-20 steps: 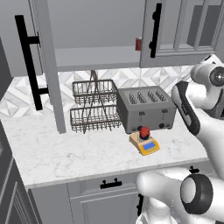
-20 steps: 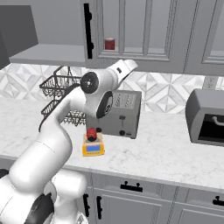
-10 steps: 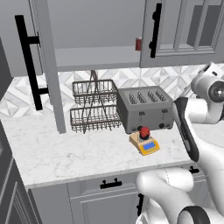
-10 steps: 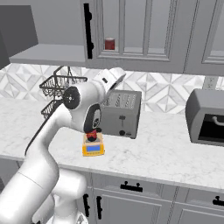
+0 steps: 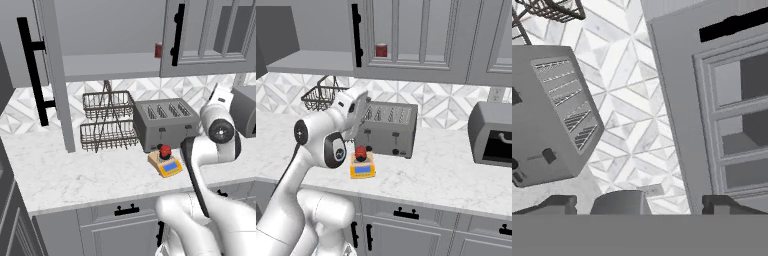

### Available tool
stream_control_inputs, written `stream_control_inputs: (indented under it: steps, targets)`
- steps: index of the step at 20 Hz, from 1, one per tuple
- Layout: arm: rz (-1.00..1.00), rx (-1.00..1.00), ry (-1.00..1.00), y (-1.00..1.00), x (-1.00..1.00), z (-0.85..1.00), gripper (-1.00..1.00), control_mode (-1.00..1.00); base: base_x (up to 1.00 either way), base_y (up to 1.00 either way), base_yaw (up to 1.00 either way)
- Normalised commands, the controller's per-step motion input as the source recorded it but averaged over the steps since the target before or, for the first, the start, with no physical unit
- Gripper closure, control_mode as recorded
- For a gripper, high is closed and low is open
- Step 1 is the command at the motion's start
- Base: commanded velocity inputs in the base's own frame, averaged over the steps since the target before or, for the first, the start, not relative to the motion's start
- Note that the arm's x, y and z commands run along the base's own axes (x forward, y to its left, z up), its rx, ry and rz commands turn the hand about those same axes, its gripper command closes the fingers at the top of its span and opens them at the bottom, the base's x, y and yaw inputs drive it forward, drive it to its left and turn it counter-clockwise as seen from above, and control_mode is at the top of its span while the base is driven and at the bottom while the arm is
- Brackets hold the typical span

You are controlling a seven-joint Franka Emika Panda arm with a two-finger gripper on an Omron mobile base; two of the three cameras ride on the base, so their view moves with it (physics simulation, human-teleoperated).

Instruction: Pick the jam and place it on the digital scale for weighing, and close the cabinet.

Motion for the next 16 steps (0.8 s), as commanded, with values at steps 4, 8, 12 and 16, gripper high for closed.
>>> stream_control_inputs:
  steps: [4, 8, 12, 16]
  targets:
    - [0.0, -0.3, 0.0, 0.51, -0.26, -0.2, -1.0, -1.0, 0.0, 0.0, 0.0]
    - [0.0, -0.3, -0.07, 0.66, -0.34, 0.02, -1.0, -1.0, 0.0, 0.0, 0.0]
    - [0.0, -0.29, -0.12, 0.7, -0.41, 0.11, -1.0, -1.0, 0.0, 0.0, 0.0]
    - [0.0, -0.27, -0.07, 0.82, -0.28, 0.05, -1.0, -1.0, 0.0, 0.0, 0.0]
